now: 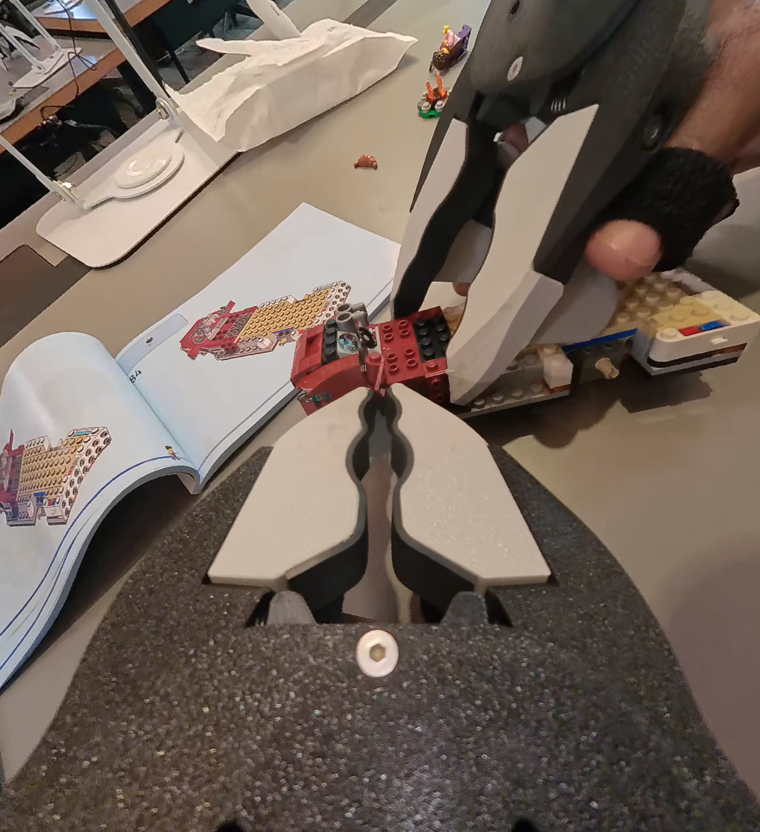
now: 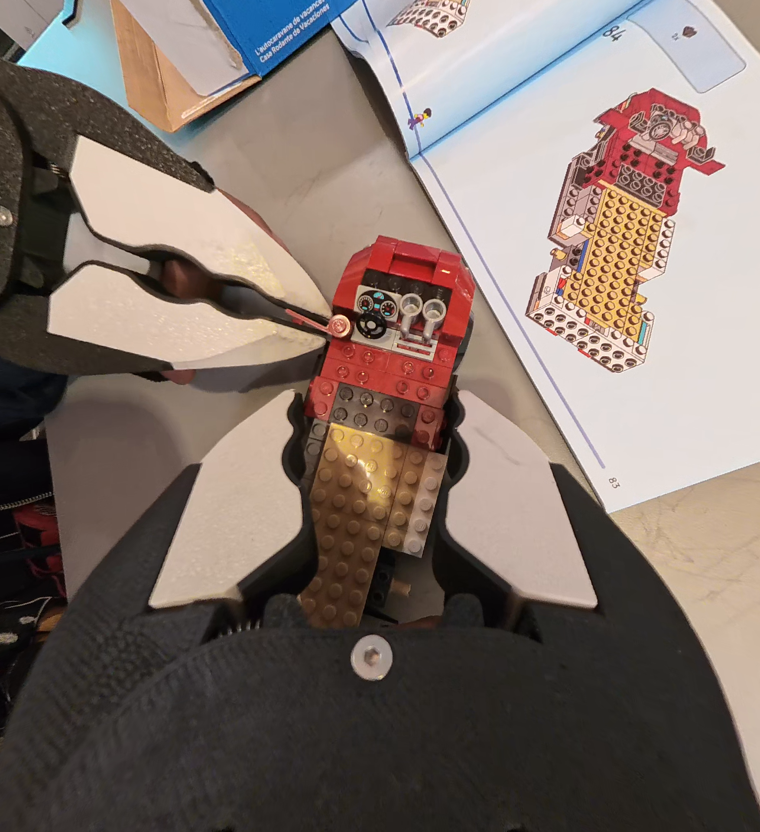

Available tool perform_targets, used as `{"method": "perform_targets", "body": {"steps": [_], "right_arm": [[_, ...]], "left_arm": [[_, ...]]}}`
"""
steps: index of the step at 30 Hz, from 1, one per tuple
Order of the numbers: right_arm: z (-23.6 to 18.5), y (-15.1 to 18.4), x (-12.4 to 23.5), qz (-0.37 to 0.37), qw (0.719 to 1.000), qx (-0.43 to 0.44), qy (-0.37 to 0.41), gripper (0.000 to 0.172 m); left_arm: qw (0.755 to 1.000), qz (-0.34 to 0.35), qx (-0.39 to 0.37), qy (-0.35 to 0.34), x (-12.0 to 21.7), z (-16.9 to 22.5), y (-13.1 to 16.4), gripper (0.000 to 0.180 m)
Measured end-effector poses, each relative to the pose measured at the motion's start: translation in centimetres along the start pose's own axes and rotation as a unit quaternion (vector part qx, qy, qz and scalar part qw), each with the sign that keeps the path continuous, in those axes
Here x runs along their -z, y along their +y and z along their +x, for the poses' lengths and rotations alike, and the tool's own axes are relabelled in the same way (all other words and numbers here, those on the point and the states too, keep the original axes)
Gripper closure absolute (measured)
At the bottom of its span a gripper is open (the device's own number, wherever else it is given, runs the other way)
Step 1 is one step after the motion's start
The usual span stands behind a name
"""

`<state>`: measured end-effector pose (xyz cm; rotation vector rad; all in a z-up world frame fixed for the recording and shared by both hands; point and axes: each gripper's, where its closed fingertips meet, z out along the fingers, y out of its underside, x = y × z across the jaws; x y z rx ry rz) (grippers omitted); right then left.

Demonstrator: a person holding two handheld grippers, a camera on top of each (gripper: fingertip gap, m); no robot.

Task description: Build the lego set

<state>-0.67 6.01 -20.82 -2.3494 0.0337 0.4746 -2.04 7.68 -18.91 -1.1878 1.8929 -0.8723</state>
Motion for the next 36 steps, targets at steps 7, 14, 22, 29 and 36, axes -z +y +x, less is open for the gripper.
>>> {"method": "perform_targets", "body": {"steps": [7,14,22,29,36], "right_arm": [[0.1,-0.15,0.04,0.007,1.0,-0.006,0.002,0.11],[0.15,-0.25,0.05,0.013,1.0,-0.012,-0.001,0.11],[0.1,-0.22,0.02,0.012,1.0,-0.007,0.003,0.11],[-0.09,-0.31,0.0,0.013,0.999,0.018,0.026,0.111],[-0.5,-0.42,-0.06,0.02,1.0,0.011,0.017,0.111]], "left_arm": [[1.0,-0.003,0.024,-0.011,0.09,-0.27,0.06,0.173],[0.999,-0.003,0.035,-0.022,0.13,-0.38,0.0,0.172],[0.999,-0.006,0.035,-0.029,0.09,-0.39,0.0,0.173],[0.998,-0.022,0.036,-0.054,0.33,-0.48,-0.43,0.173],[0.995,-0.044,0.021,-0.087,0.59,-0.57,-0.81,0.173]]}}
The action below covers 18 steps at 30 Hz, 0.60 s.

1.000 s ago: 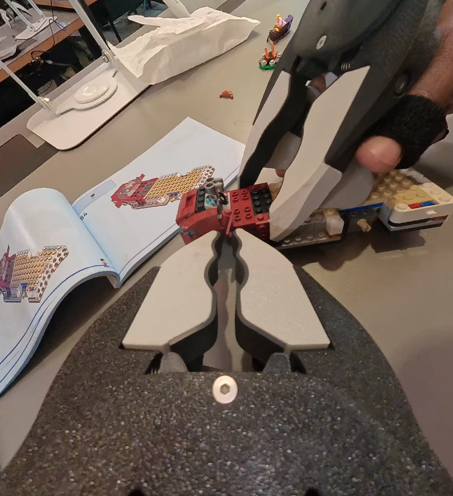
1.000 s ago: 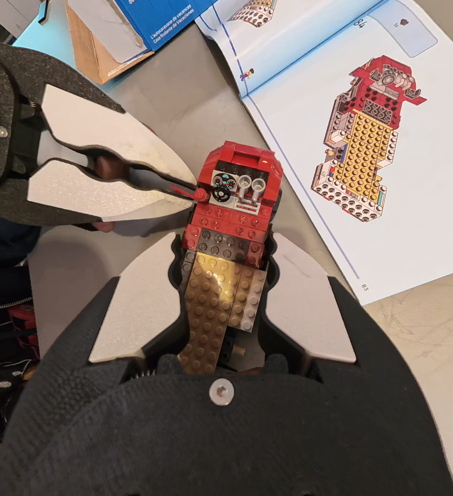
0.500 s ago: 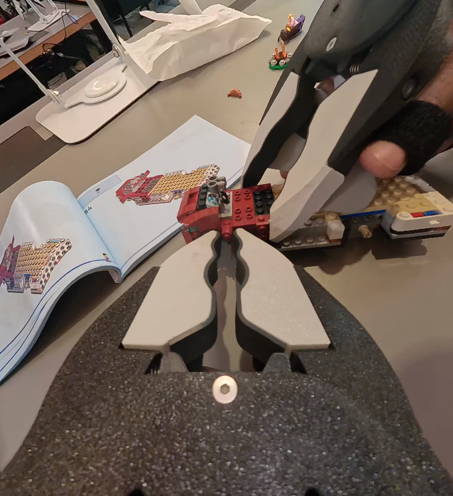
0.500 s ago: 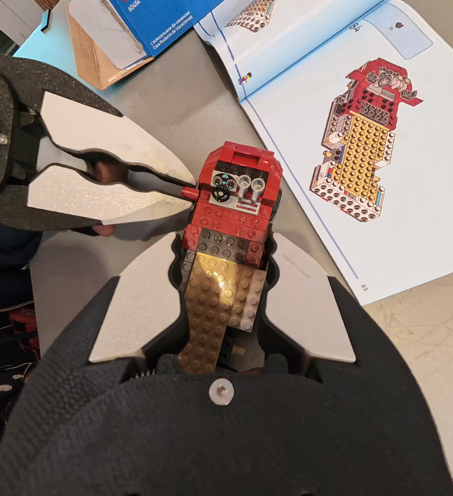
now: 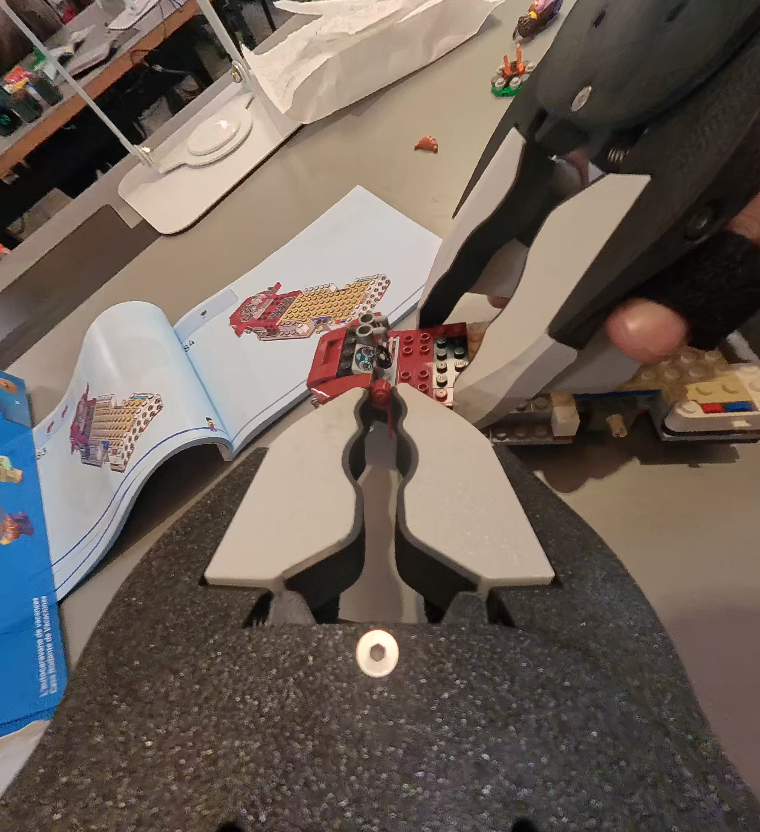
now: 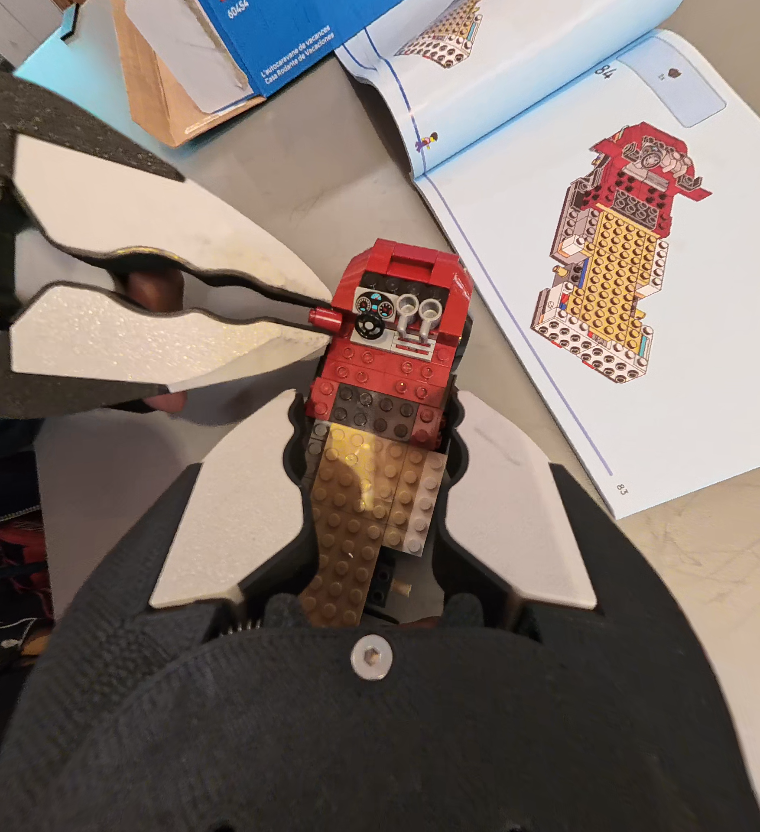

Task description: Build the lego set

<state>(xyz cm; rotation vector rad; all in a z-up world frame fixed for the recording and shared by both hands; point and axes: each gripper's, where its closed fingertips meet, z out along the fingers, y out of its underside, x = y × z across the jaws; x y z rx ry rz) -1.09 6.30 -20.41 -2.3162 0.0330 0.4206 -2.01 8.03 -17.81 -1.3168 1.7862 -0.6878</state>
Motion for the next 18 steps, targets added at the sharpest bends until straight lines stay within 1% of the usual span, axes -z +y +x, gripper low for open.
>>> {"method": "perform_targets", "body": {"steps": [5,11,14,18], "right_arm": [[-0.05,-0.04,-0.01,0.004,1.0,-0.009,-0.007,0.111],[-0.09,-0.07,0.0,0.007,1.0,-0.016,-0.014,0.111],[-0.14,-0.05,-0.01,0.006,1.0,-0.015,-0.015,0.111],[-0.21,-0.03,-0.03,0.006,1.0,-0.013,-0.015,0.111]], "left_arm": [[0.999,0.004,-0.025,-0.037,-0.04,-0.19,-0.21,0.172],[0.997,0.012,-0.043,-0.065,-0.09,-0.27,-0.15,0.172],[0.997,0.005,-0.048,-0.067,-0.01,-0.24,-0.02,0.172],[0.998,-0.009,-0.032,-0.051,0.22,-0.2,0.15,0.172]]}}
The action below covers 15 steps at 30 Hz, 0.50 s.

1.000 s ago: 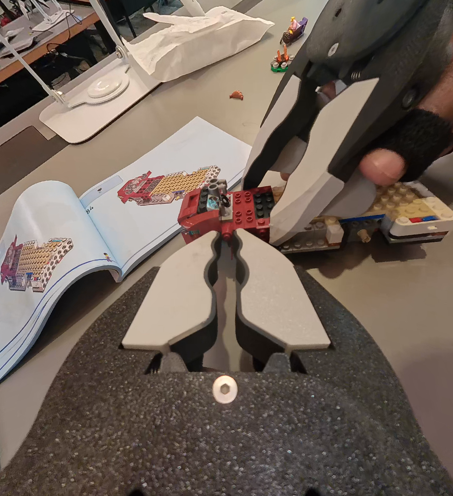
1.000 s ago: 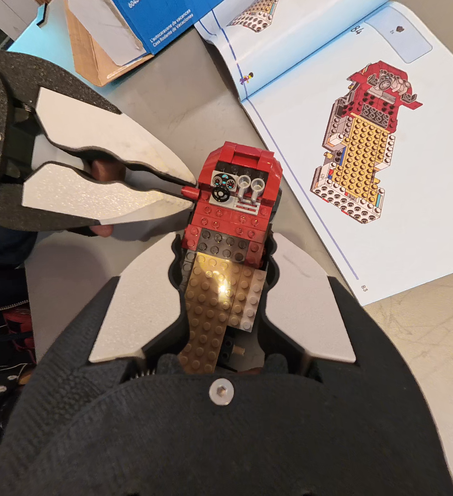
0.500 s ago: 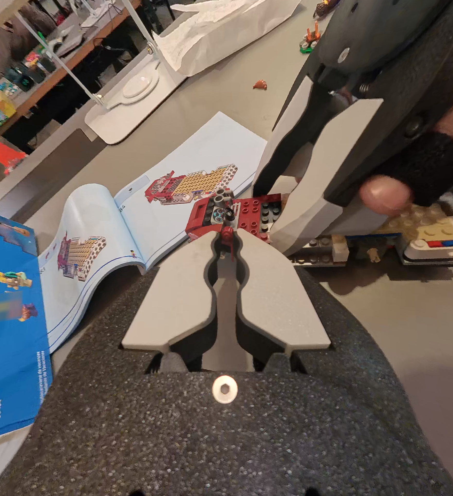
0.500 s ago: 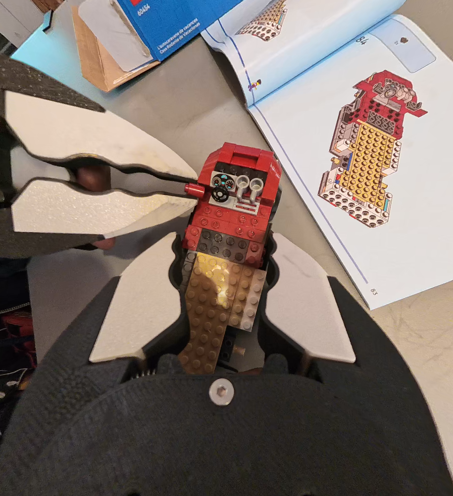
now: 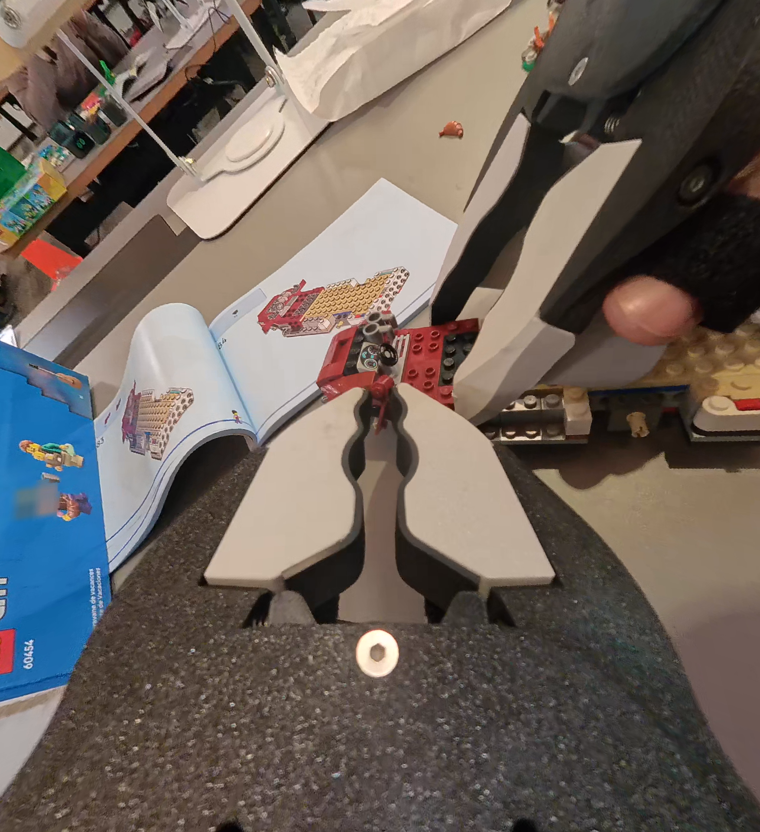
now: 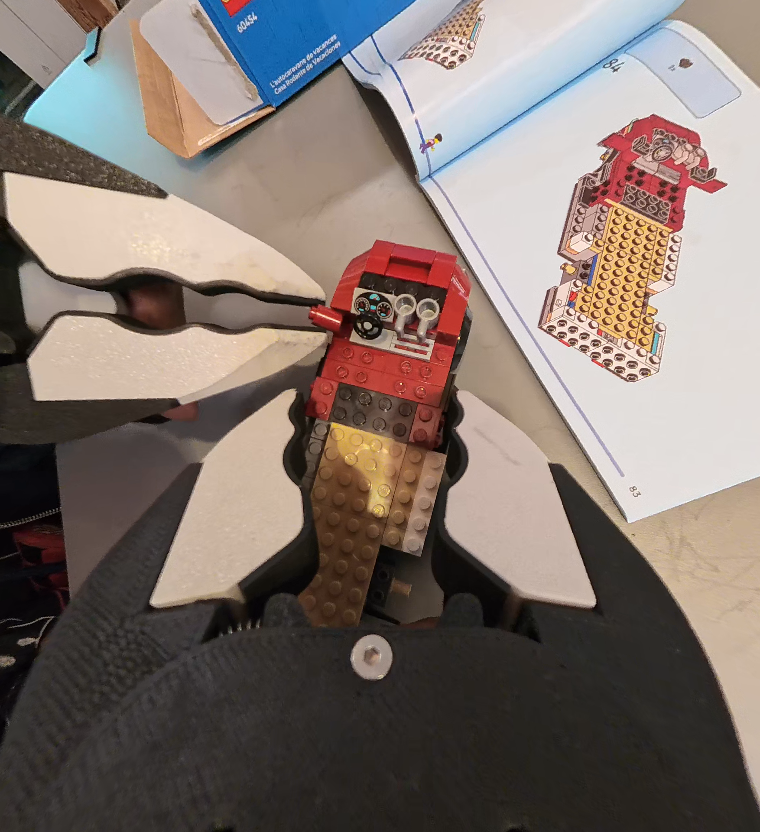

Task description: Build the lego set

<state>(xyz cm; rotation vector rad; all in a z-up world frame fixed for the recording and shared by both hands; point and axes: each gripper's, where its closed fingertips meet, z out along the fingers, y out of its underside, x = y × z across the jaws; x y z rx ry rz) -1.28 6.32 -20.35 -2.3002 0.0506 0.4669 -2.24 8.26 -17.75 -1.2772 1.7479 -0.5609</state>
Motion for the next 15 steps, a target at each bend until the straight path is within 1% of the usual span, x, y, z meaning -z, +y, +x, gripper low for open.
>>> {"method": "perform_targets", "body": {"steps": [8,12,13,14,15], "right_arm": [[-0.18,0.05,-0.07,-0.003,1.0,0.014,0.009,0.111],[-0.34,0.06,-0.1,-0.003,1.0,0.017,0.01,0.113],[-0.24,0.0,-0.06,0.0,1.0,0.015,0.013,0.119],[-0.26,-0.15,0.07,0.006,1.0,0.018,0.011,0.134],[-0.49,-0.43,0.23,0.017,1.0,0.019,0.003,0.144]], "left_arm": [[0.998,-0.06,-0.002,0.03,0.46,0.28,0.45,0.173],[0.994,-0.1,0.012,0.047,0.54,0.51,0.86,0.173],[0.993,-0.109,0.016,0.051,0.56,0.55,0.97,0.173],[0.992,-0.115,0.019,0.057,0.59,0.63,1.01,0.173],[0.991,-0.117,0.026,0.063,0.65,0.72,0.94,0.174]]}}
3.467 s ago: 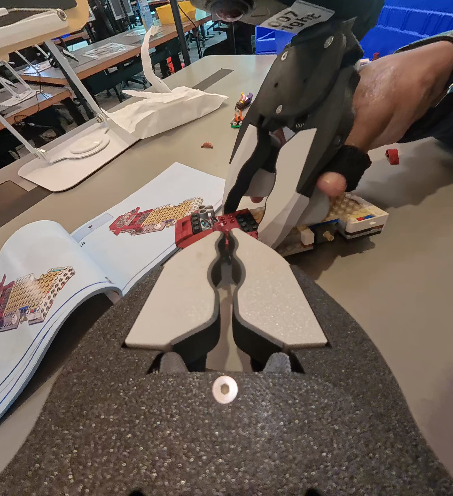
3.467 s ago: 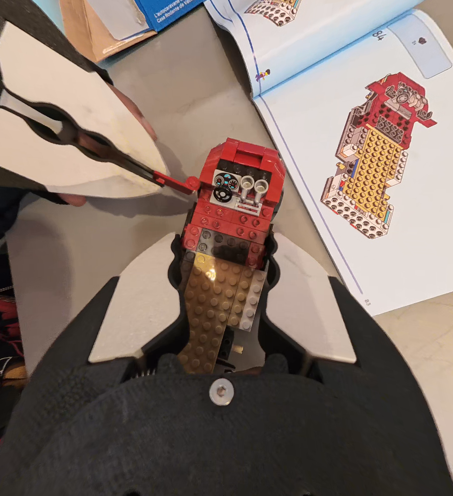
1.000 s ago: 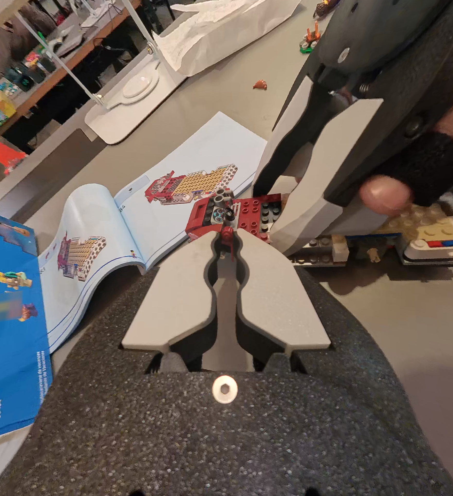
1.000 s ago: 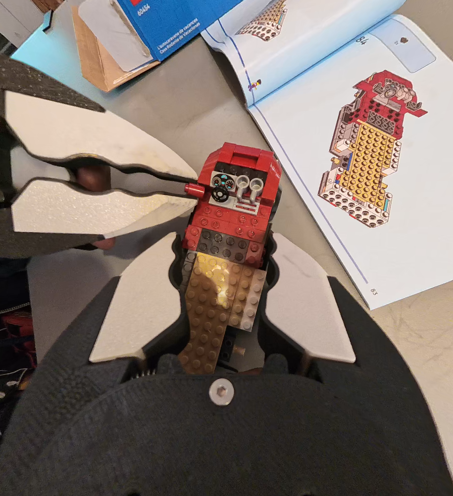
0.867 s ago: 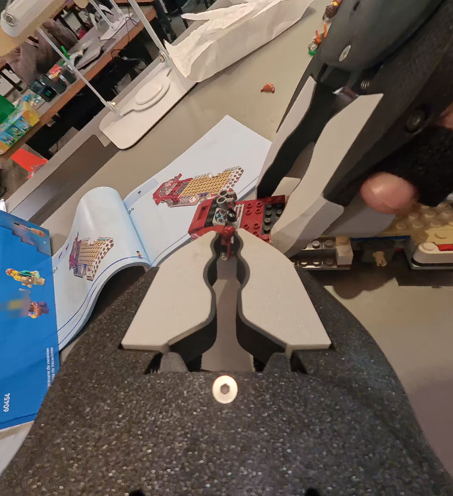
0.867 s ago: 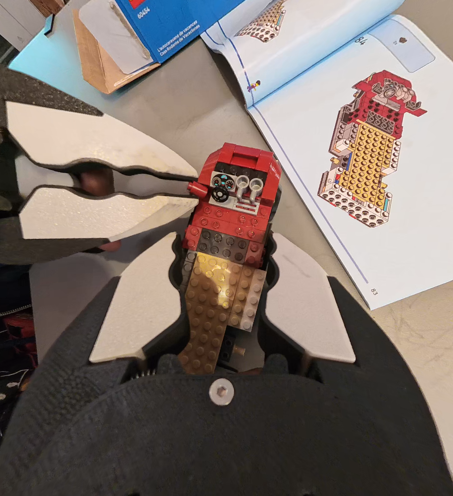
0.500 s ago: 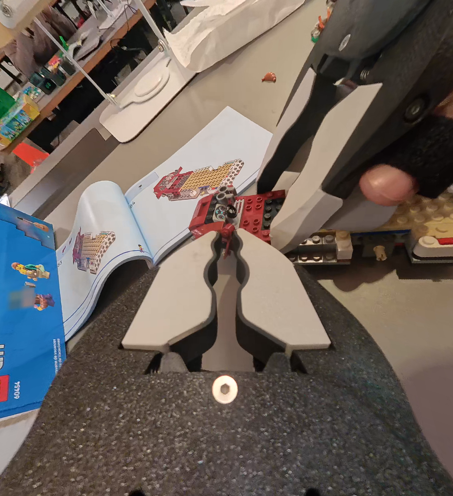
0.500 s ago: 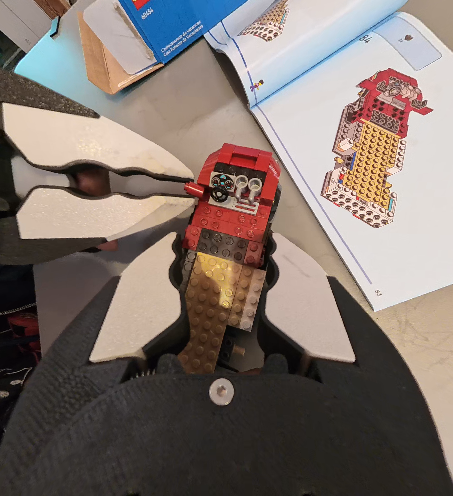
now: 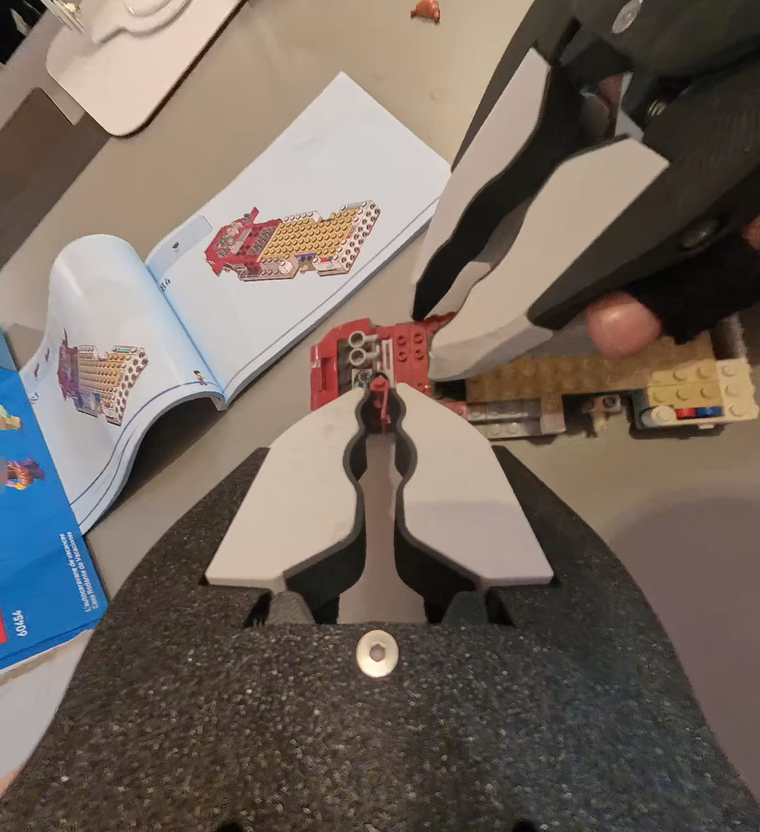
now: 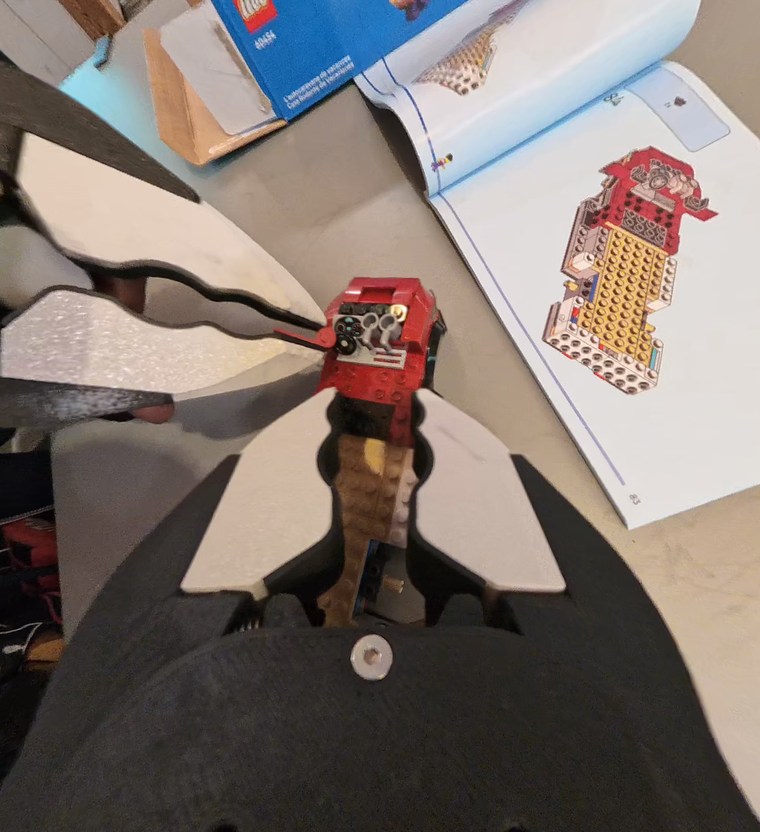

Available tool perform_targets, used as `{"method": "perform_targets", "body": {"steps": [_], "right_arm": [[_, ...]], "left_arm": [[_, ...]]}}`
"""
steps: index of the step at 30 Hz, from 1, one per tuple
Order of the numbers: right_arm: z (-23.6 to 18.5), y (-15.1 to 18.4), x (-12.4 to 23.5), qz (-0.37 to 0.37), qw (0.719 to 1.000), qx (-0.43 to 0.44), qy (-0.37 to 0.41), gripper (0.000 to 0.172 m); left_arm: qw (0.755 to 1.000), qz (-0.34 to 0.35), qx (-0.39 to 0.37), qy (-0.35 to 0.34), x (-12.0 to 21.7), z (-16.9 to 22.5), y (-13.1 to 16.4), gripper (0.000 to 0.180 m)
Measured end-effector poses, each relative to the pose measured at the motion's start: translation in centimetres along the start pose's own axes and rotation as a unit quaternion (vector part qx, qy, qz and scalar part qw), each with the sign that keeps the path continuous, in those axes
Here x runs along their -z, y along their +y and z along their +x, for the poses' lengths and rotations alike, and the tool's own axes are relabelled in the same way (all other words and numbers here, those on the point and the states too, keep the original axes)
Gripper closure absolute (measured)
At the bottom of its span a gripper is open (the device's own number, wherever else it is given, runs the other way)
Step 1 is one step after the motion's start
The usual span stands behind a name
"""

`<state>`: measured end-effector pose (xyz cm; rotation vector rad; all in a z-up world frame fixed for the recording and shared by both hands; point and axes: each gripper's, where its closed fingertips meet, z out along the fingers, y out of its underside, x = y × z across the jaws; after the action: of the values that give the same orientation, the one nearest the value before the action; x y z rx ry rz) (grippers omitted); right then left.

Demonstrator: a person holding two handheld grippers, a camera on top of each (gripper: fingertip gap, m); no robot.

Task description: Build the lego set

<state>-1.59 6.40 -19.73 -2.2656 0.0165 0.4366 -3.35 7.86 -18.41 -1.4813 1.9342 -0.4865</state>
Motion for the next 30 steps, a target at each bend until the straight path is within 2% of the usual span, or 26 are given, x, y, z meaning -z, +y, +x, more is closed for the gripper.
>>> {"method": "perform_targets", "body": {"steps": [1,2,5,11,19,26,30], "right_arm": [[-0.2,-0.2,0.1,0.005,1.0,-0.001,-0.008,0.153],[-0.1,-0.2,0.1,0.003,1.0,0.002,0.0,0.155],[0.2,0.2,0.0,-0.007,0.999,0.022,0.023,0.143],[0.1,0.1,0.1,-0.004,0.999,0.03,0.028,0.14],[-0.4,0.5,0.1,-0.026,0.993,0.084,0.076,0.122],[-0.5,1.5,-1.0,-0.084,0.981,0.117,0.129,0.093],[-0.3,1.8,-2.0,-0.112,0.979,0.11,0.133,0.091]], "left_arm": [[1.0,-0.001,0.007,0.004,0.1,0.0,-0.1,0.174],[1.0,-0.001,0.012,0.005,0.0,-0.1,-0.1,0.174],[1.0,-0.012,0.019,0.007,-0.5,-0.1,0.6,0.174],[0.999,0.014,0.041,0.009,-0.2,-0.1,0.9,0.173],[0.993,0.047,0.105,0.039,-0.2,-0.5,2.2,0.174],[0.992,0.032,0.109,0.06,-0.3,0.2,3.5,0.173],[0.992,0.024,0.099,0.077,-0.6,1.3,3.7,0.173]]}}
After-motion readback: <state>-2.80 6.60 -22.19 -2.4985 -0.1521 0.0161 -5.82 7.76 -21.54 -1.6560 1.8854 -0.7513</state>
